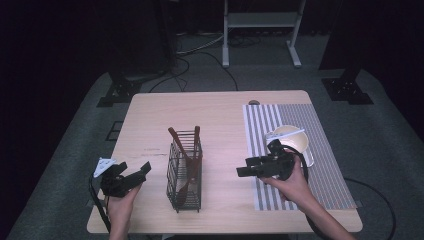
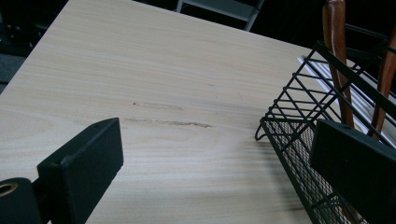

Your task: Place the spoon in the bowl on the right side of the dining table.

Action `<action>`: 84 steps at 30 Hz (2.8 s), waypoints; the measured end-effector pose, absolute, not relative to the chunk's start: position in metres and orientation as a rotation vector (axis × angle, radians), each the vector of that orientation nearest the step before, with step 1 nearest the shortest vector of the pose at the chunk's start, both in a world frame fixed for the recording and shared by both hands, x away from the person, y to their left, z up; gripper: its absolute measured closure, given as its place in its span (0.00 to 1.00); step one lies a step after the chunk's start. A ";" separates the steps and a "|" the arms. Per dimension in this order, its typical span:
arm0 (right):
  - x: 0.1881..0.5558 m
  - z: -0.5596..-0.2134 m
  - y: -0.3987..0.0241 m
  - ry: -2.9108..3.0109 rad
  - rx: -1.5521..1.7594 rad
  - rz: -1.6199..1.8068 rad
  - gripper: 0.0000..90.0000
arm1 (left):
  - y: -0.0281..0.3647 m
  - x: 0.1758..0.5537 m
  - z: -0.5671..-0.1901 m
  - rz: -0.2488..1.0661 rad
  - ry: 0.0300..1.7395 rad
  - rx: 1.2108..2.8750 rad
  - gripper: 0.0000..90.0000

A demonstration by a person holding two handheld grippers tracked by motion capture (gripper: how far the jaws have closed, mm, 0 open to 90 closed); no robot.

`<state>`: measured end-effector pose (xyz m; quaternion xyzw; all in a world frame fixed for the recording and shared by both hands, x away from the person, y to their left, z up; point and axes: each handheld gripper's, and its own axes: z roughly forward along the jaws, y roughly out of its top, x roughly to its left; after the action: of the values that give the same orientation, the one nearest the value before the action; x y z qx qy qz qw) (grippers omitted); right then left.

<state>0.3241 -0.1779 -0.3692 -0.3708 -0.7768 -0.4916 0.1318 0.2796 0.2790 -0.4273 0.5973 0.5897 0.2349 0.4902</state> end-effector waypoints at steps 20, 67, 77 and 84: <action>0.337 -0.364 -0.143 -2.261 -1.011 -1.381 0.23 | 0.278 0.279 -0.427 0.575 1.432 1.456 0.02; 0.353 -0.356 -0.089 -2.296 -0.943 -1.326 0.28 | 0.281 0.279 -0.427 0.570 1.438 1.443 0.02; 0.361 -0.359 -0.081 -2.276 -0.963 -1.317 0.37 | 0.281 0.279 -0.427 0.574 1.437 1.445 0.02; 0.362 -0.359 -0.074 -2.284 -0.973 -1.307 0.52 | 0.281 0.278 -0.426 0.575 1.438 1.445 0.02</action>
<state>0.3620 -0.0744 -0.3591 -0.3419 -0.8026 -0.4593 0.1674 0.2785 0.2814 -0.4262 0.5950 0.5920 0.2365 0.4895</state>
